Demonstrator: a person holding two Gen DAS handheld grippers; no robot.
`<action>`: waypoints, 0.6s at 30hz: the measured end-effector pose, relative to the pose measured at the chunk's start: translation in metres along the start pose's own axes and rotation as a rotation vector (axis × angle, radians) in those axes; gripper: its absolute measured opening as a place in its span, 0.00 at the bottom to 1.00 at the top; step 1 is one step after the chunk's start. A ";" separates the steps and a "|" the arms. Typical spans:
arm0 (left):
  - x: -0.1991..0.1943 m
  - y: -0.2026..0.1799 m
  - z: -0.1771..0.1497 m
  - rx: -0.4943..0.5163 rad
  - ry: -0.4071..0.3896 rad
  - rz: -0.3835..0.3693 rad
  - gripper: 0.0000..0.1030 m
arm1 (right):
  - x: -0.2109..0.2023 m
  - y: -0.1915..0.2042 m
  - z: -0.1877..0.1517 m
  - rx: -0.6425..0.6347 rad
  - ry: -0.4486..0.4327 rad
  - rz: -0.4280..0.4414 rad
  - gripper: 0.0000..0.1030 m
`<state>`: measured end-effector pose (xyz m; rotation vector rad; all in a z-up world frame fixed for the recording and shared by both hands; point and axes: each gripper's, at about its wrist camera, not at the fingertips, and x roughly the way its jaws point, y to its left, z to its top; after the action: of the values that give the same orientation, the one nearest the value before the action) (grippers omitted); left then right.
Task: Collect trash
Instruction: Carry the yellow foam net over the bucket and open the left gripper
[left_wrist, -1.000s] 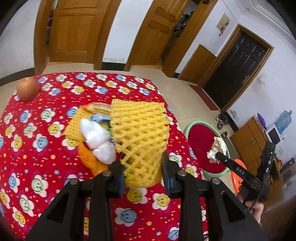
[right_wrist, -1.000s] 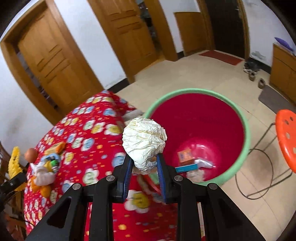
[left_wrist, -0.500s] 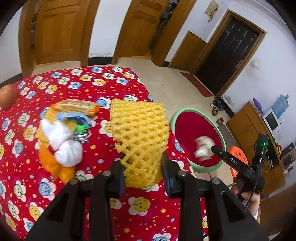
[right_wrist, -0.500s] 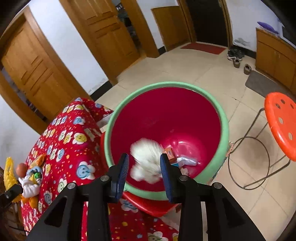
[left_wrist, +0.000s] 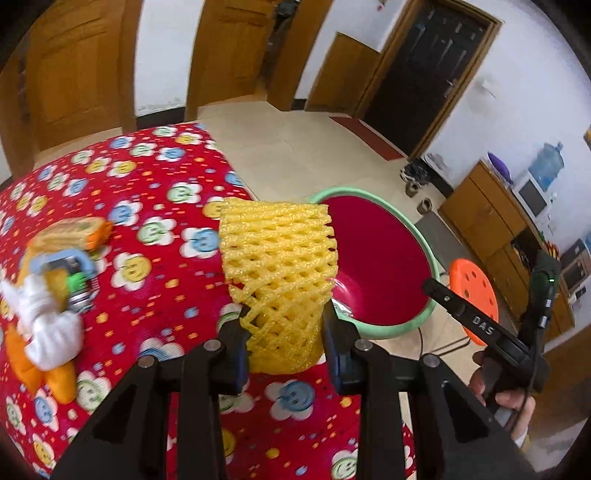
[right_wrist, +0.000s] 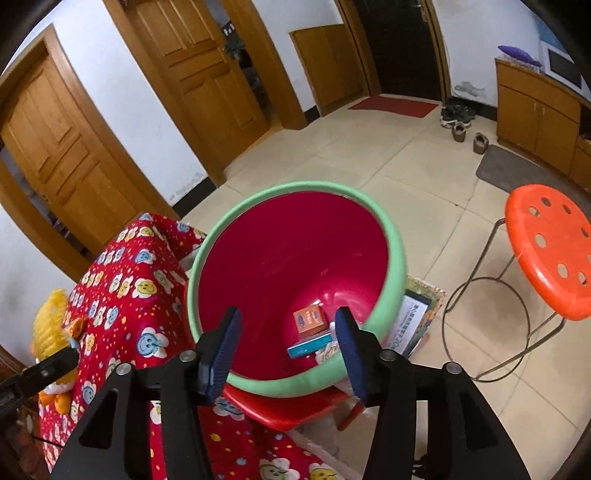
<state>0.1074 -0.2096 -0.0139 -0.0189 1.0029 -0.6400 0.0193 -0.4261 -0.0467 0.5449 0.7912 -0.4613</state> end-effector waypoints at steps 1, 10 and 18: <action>0.006 -0.003 0.002 0.010 0.010 -0.004 0.30 | -0.002 -0.003 0.000 0.002 -0.005 -0.001 0.54; 0.057 -0.042 0.009 0.074 0.089 -0.031 0.31 | -0.009 -0.026 0.000 0.054 -0.020 -0.017 0.56; 0.093 -0.073 0.019 0.147 0.133 -0.029 0.41 | -0.010 -0.041 0.004 0.076 -0.028 -0.041 0.56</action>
<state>0.1212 -0.3217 -0.0538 0.1404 1.0829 -0.7481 -0.0087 -0.4581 -0.0485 0.5925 0.7616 -0.5378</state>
